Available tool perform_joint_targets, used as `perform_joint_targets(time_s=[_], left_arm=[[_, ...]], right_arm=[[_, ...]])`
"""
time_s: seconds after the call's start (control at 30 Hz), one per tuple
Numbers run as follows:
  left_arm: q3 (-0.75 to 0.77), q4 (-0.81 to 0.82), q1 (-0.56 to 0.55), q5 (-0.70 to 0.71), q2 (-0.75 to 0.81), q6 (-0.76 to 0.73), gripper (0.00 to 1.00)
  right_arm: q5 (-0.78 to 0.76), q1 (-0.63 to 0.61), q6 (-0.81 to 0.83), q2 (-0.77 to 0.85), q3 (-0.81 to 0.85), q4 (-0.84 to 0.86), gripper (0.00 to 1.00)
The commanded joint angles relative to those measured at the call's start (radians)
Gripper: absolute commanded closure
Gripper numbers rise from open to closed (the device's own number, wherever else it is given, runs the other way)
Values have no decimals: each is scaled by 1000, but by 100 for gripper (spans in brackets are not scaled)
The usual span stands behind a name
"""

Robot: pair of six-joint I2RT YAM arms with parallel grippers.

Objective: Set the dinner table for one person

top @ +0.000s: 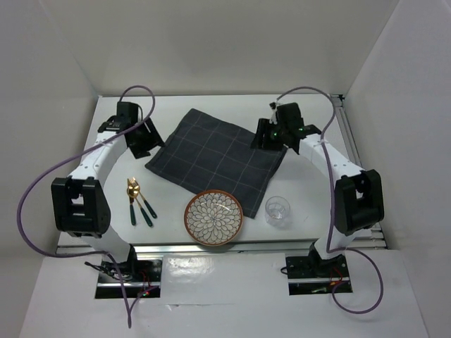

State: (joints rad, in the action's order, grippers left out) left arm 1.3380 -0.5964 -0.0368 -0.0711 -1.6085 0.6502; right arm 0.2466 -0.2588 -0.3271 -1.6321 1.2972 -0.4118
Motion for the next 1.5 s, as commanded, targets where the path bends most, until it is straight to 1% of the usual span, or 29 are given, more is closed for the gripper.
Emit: perform_joint_targets(time_s=[0.0, 0.07, 0.1, 0.17, 0.27, 0.33, 0.37, 0.4, 0.5, 0.53, 0.6, 0.7, 0.73, 0.77, 0.8, 0.83, 0.87, 0.9, 0.93, 0.97, 1.0, 1.07, 1.1, 1.17, 1.2, 1.27, 1.4, 1.47], left_arm=[[24, -97, 57, 82, -70, 52, 21], [13, -88, 92, 73, -111, 42, 18], [13, -88, 92, 73, -128, 42, 14], [33, -88, 104, 73, -194, 42, 14], [59, -88, 114, 63, -282, 32, 12], [73, -88, 114, 51, -320, 32, 12], [85, -88, 114, 51, -336, 32, 12], [96, -88, 114, 51, -364, 32, 12], [96, -88, 114, 51, -383, 32, 18], [96, -77, 114, 51, -395, 32, 25], [105, -77, 114, 51, -404, 23, 33], [105, -68, 114, 40, -413, 23, 78], [105, -68, 114, 30, -422, 23, 91], [105, -68, 114, 30, -422, 23, 100], [105, -77, 114, 21, -422, 23, 100], [105, -77, 114, 21, -422, 23, 100], [105, -77, 114, 21, -412, 23, 100], [92, -77, 114, 21, -389, 23, 100], [75, -68, 114, 21, -375, 23, 100], [66, -68, 114, 21, -361, 23, 100], [49, -68, 114, 11, -347, 23, 100], [27, -68, 114, 11, -306, 23, 100], [15, -59, 104, -4, -292, 23, 100], [-28, -59, 104, -4, -246, 14, 100], [-48, -59, 104, 5, -229, 14, 100], [-105, -46, 104, -4, -199, 14, 100], [-149, -36, 92, -15, -166, 14, 100], [-161, -36, 83, -6, -166, 5, 100]], right_arm=[[-49, -33, -47, 54, -56, -84, 41], [-61, -33, -47, 63, -81, -84, 41], [-61, -33, -61, 48, -90, -108, 38], [-61, -19, -73, 17, -90, -128, 38], [-81, 4, -96, -67, -62, -153, 33], [-111, 16, -110, -120, -50, -162, 29], [-112, 29, -110, -132, -41, -162, 23], [-124, 41, -121, -155, -41, -162, 23], [-136, 53, -144, -175, -50, -153, 21], [-136, 62, -154, -186, -50, -139, 21], [-136, 76, -165, -198, -59, -125, 21], [-118, 85, -176, -238, -70, -101, 27], [-109, 95, -187, -261, -70, -90, 29], [-109, 95, -187, -271, -61, -78, 37], [-109, 95, -187, -284, -41, -78, 44], [-109, 95, -187, -308, -27, -78, 53], [-118, 95, -187, -319, -9, -78, 78], [-127, 95, -178, -331, 37, -78, 88], [-138, 104, -178, -360, 66, -87, 96], [-138, 115, -164, -376, 97, -96, 100], [-138, 115, -153, -394, 170, -96, 100], [-138, 139, -142, -457, 241, -105, 100], [-138, 139, -142, -478, 311, -114, 100], [-112, 150, -119, -555, 381, -114, 100], [-112, 159, -119, -580, 448, -125, 100], [-112, 159, -109, -651, 511, -160, 100], [-89, 159, -109, -675, 542, -165, 100], [-102, 159, -99, -654, 508, -165, 100]])
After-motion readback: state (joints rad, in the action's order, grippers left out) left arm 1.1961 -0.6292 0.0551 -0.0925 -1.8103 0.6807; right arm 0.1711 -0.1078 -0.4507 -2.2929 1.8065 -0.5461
